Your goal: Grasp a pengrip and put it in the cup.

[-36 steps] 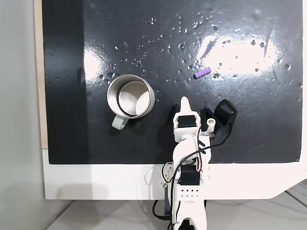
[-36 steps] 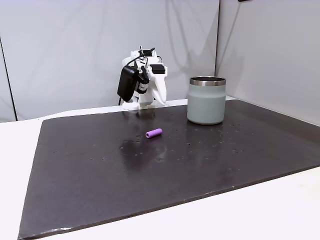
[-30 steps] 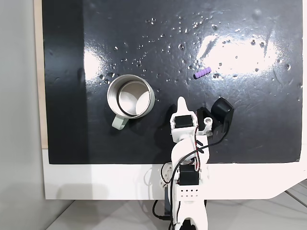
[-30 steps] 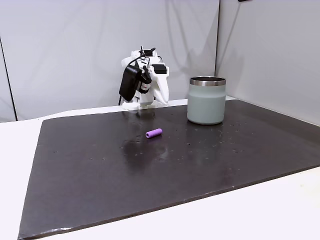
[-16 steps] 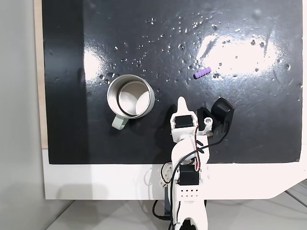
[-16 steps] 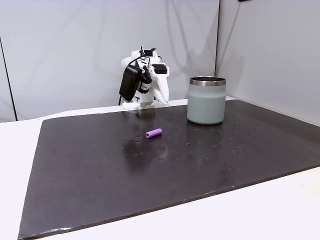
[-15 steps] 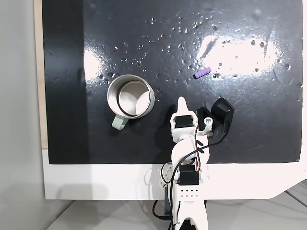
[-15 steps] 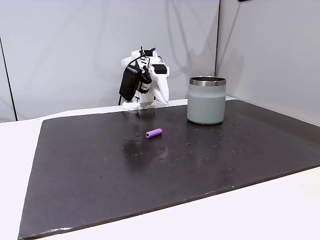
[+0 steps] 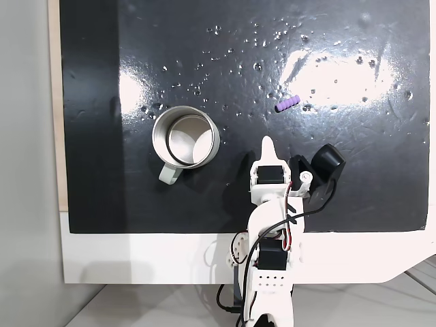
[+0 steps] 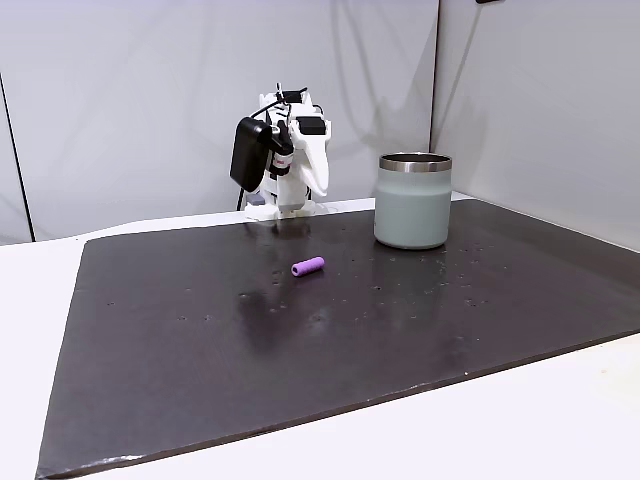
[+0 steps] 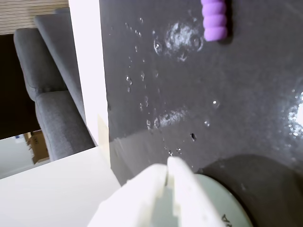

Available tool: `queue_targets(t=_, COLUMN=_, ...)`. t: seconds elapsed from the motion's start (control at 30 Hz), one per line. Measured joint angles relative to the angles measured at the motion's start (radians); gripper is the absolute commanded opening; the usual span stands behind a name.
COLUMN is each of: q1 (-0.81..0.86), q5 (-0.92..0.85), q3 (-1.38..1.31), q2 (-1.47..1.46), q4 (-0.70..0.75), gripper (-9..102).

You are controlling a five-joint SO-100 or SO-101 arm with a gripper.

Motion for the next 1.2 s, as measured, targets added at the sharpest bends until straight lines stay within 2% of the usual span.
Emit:
queue_targets(t=0.43, q1=0.006, q5=-0.063, q3=-0.282, q2=-0.663, q4=-0.08, gripper=0)
queue_targets(t=0.73, q1=0.055, q5=-0.094, q3=-0.563, q2=-1.118, q4=-0.081, gripper=2)
queue_targets(t=1.2, q1=0.058, q5=-0.189, q3=-0.729, q2=-1.322, q4=-0.051, gripper=11)
